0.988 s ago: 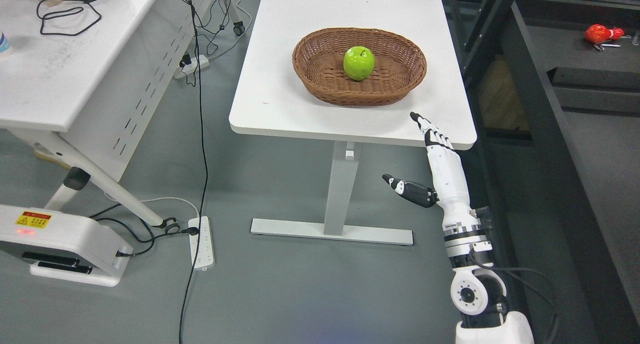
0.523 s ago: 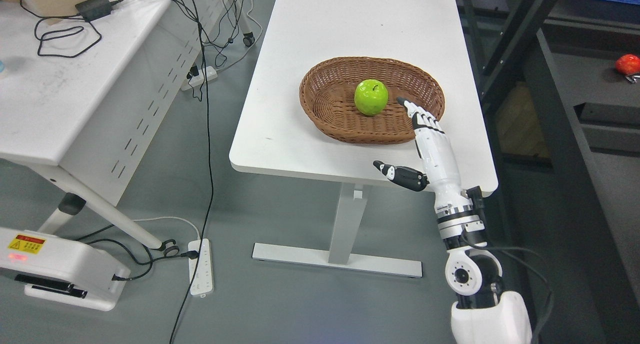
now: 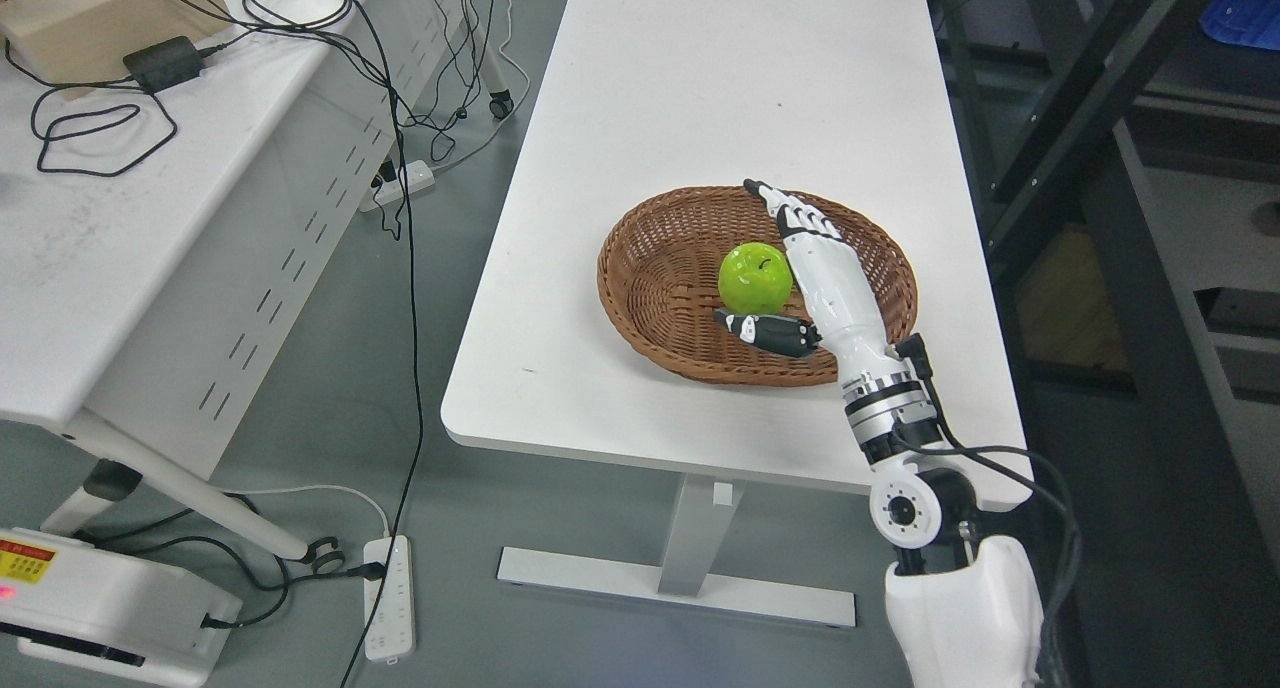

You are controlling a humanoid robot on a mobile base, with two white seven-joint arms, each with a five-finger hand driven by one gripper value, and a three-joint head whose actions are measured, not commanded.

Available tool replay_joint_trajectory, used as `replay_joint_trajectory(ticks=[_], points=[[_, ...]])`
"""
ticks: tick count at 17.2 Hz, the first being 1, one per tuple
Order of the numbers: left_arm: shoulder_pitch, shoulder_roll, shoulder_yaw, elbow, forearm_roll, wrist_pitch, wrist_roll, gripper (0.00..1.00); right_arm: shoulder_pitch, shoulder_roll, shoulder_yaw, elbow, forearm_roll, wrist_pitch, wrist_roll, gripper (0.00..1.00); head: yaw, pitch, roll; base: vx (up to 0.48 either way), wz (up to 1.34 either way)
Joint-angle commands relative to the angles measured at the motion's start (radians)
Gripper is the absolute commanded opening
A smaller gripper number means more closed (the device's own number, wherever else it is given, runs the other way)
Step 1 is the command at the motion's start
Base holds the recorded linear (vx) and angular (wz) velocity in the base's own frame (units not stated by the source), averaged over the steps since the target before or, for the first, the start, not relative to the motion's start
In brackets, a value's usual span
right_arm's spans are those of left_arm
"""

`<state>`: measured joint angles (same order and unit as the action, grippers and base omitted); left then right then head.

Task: Place green apple on left shelf middle layer
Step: 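Reach the right hand over the green apple in the basket, then close the right hand fingers around the green apple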

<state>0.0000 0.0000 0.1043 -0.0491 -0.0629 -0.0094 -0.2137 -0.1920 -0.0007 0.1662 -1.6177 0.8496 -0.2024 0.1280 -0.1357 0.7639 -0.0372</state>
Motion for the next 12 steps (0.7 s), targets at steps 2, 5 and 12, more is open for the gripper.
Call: replay_joint_trajectory(ticks=[2,5,12], points=[[0.009,0.017,0.000,0.000,0.000,0.000,0.000,1.00,-0.139,-0.017,0.143,0.284,0.029,0.000,0.018,1.00,0.0000,0.000,0.000,0.187,0.03],[0.009,0.017,0.000,0.000,0.000,0.000,0.000,1.00,-0.156,-0.036,0.173,0.337,0.097,-0.008,0.018,1.00,0.0000,0.000,0.000,0.149,0.02],[0.009,0.017,0.000,0.000,0.000,0.000,0.000,1.00,-0.132,-0.153,0.181,0.344,0.086,-0.060,0.018,1.00,0.0000,0.000,0.000,0.085,0.01]])
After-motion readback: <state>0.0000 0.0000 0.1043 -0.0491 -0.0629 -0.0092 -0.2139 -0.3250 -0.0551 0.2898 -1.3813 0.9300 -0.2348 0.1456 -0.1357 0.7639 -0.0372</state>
